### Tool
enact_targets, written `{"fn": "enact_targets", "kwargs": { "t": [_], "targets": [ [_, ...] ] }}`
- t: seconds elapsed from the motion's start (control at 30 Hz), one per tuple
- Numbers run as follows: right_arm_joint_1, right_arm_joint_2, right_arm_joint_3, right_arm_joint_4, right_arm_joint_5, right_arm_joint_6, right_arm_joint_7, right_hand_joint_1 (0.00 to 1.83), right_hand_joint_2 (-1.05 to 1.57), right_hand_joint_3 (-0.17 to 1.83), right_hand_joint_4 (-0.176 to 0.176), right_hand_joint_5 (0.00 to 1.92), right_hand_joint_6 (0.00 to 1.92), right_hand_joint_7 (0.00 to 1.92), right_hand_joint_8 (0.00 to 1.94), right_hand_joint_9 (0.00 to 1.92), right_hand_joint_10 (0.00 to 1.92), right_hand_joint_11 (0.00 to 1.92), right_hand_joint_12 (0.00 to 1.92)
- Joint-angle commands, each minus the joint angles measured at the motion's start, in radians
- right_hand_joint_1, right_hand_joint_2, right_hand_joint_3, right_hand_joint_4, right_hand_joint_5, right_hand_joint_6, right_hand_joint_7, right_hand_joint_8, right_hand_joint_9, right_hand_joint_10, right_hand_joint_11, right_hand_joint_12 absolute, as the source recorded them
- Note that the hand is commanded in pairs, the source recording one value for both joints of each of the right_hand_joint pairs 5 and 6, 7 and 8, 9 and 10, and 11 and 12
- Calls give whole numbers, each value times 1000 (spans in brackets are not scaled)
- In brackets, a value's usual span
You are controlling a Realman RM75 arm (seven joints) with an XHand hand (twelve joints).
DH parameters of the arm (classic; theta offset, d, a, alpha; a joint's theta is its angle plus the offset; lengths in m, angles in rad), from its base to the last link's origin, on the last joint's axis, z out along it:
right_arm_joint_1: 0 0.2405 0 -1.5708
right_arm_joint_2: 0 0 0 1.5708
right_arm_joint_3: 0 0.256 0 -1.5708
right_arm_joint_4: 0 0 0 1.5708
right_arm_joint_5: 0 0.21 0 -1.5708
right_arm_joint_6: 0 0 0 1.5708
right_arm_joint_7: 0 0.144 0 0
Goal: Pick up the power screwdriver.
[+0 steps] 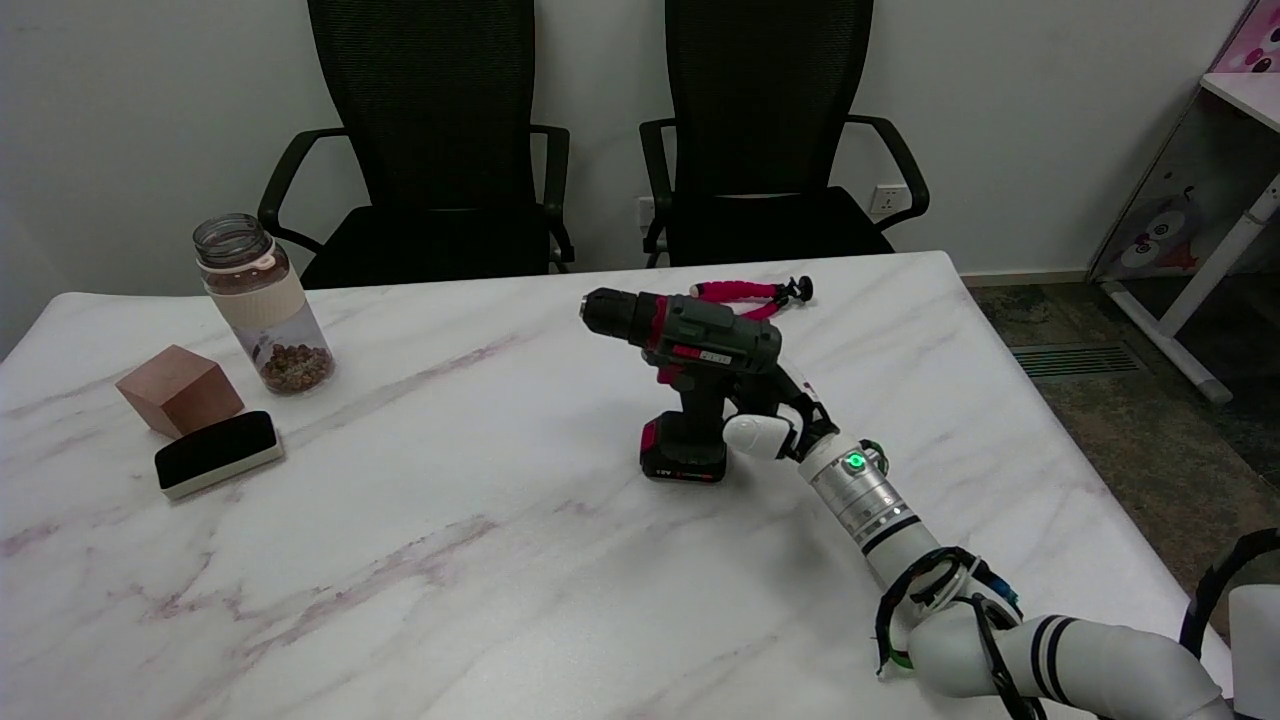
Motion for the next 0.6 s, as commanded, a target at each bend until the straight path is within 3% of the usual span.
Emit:
{"fn": "enact_targets", "kwargs": {
  "t": [0.03,0.6],
  "targets": [
    [32,-7,-29,19,-50,-13,60,931,-472,967,176,358,358,358,358,231,231,237,237],
    [33,-9,-46,16,-91,-21,115,933,-439,946,176,355,355,355,355,286,286,333,333]
  ]
}}
